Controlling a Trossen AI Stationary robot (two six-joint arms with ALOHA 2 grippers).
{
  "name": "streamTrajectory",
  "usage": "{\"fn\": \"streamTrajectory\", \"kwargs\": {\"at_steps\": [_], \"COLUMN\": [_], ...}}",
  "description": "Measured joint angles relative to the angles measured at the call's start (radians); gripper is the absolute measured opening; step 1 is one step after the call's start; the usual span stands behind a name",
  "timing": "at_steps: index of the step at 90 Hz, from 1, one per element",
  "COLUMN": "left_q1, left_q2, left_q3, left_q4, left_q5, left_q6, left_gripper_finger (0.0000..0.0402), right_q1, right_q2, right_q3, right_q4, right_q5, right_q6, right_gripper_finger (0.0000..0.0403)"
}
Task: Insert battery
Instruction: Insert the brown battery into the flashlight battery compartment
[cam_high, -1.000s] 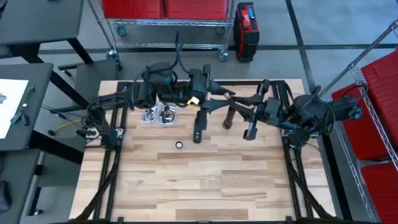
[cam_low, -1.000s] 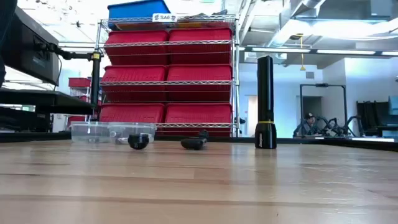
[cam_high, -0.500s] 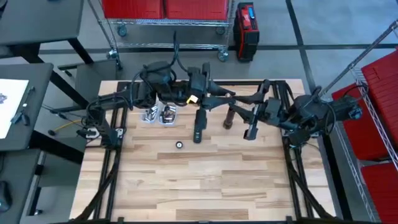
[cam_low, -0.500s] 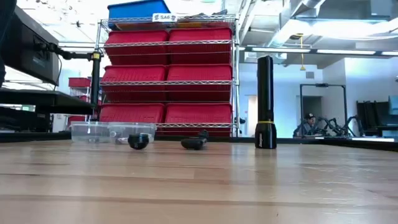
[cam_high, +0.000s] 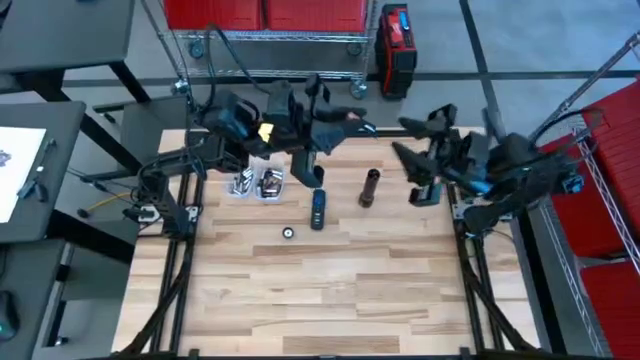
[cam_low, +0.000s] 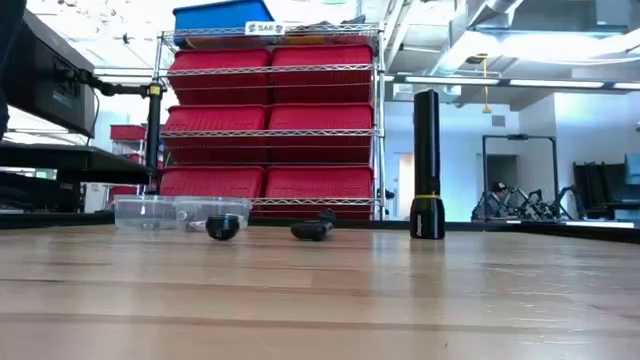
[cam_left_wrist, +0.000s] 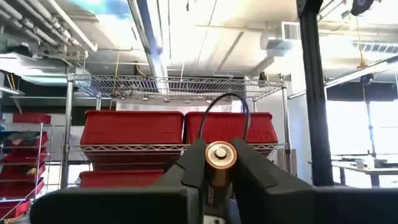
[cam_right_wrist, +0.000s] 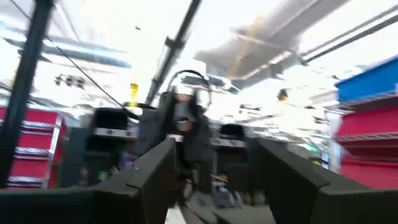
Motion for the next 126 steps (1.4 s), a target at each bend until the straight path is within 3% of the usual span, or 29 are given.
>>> {"fn": "streamTrajectory", "kwargs": {"at_steps": [38, 73, 88, 111, 126], "left_q1": [0.024, 0.037, 0.052, 0.089, 0.125], "left_q2": [0.001, 0.001, 0.001, 0.000, -0.009], "left_q3": [0.000, 0.000, 0.000, 0.000, 0.000], "left_q4": [-0.079, -0.070, -0.085, -0.197, -0.405], "left_q5": [0.086, 0.088, 0.106, 0.107, 0.106], "left_q6": [-0.006, 0.010, 0.008, 0.019, 0.081], "left_gripper_finger": [0.0028, 0.0028, 0.0029, 0.0100, 0.0136], "right_q1": [-0.088, -0.087, -0.087, -0.088, -0.088], "right_q2": [0.144, 0.139, 0.127, 0.061, 0.027], "right_q3": [0.141, 0.148, 0.148, 0.151, 0.149], "right_q4": [-0.001, -0.017, -0.030, -0.177, -0.355], "right_q5": [-0.124, -0.131, -0.127, -0.055, 0.021], "right_q6": [-0.020, -0.109, -0.134, -0.134, -0.130], "right_gripper_finger": [0.0172, 0.0042, 0.0035, 0.0035, 0.0035]}}
